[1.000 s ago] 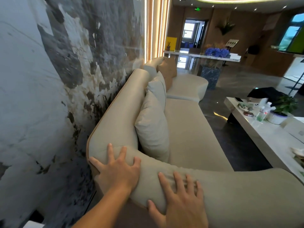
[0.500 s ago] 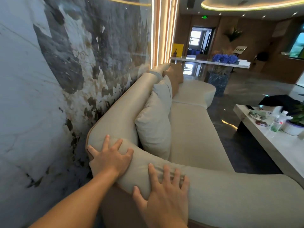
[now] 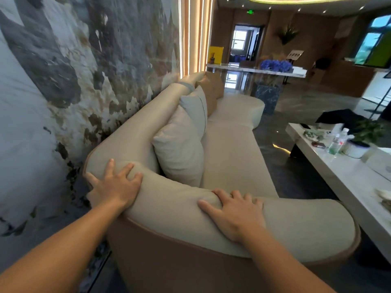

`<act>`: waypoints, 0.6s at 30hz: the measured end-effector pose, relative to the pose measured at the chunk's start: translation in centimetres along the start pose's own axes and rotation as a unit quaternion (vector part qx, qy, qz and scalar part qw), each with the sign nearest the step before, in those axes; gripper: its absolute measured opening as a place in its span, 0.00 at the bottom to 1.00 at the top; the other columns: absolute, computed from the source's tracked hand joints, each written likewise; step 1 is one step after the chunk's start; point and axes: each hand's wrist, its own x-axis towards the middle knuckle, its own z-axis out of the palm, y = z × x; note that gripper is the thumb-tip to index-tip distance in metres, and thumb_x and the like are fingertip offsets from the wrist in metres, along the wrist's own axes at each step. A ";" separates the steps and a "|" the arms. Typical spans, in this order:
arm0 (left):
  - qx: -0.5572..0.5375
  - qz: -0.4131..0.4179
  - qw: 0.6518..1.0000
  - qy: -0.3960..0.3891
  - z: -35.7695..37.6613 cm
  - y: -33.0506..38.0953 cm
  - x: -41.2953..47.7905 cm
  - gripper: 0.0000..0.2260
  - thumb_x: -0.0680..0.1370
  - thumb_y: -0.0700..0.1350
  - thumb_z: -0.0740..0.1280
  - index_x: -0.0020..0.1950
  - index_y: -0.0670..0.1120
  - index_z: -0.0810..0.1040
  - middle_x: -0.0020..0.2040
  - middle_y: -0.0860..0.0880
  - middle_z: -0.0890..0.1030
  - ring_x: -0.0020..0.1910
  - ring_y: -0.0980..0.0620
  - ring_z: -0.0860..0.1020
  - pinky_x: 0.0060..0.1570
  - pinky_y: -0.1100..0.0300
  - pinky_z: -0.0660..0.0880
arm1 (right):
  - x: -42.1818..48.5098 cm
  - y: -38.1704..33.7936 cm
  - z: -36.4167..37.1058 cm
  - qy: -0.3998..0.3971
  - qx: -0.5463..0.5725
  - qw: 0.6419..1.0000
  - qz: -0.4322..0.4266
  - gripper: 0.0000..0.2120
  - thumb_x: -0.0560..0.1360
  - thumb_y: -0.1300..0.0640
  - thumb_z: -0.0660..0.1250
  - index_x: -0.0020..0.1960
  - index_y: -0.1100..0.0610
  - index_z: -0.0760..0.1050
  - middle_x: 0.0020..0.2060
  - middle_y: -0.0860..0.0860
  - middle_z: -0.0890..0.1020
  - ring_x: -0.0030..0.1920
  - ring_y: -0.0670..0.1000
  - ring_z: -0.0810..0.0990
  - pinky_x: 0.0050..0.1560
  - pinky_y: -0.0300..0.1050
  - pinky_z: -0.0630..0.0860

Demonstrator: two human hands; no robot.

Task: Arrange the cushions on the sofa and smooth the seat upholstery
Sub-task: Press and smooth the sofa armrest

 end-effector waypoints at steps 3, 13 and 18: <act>0.005 -0.005 1.000 -0.005 0.0 0.1 0.5 0.29 0.74 0.72 0.49 0.75 0.69 0.58 0.81 0.58 0.47 0.77 0.33 0.42 0.68 0.33 0.61 | 0.2 0.2 0.1 0.002 -0.009 1.000 0.011 0.40 0.64 0.19 0.37 0.68 0.34 0.62 0.65 0.52 0.74 0.64 0.62 0.70 0.61 0.65 0.59; 0.018 0.008 0.999 -0.031 -0.6 -0.9 3.9 0.31 0.71 0.75 0.49 0.74 0.70 0.59 0.81 0.59 0.45 0.76 0.33 0.40 0.70 0.34 0.58 | 1.6 -1.9 0.3 0.012 -0.002 1.000 0.022 0.41 0.65 0.22 0.35 0.65 0.41 0.69 0.64 0.51 0.74 0.65 0.60 0.68 0.64 0.67 0.61; 0.013 0.030 0.999 -0.033 -0.7 -1.9 3.7 0.30 0.70 0.76 0.51 0.72 0.72 0.62 0.81 0.59 0.48 0.77 0.33 0.41 0.70 0.35 0.58 | 0.4 -1.8 0.0 0.002 0.010 1.000 0.022 0.41 0.66 0.22 0.36 0.64 0.42 0.70 0.64 0.51 0.74 0.66 0.60 0.68 0.64 0.66 0.59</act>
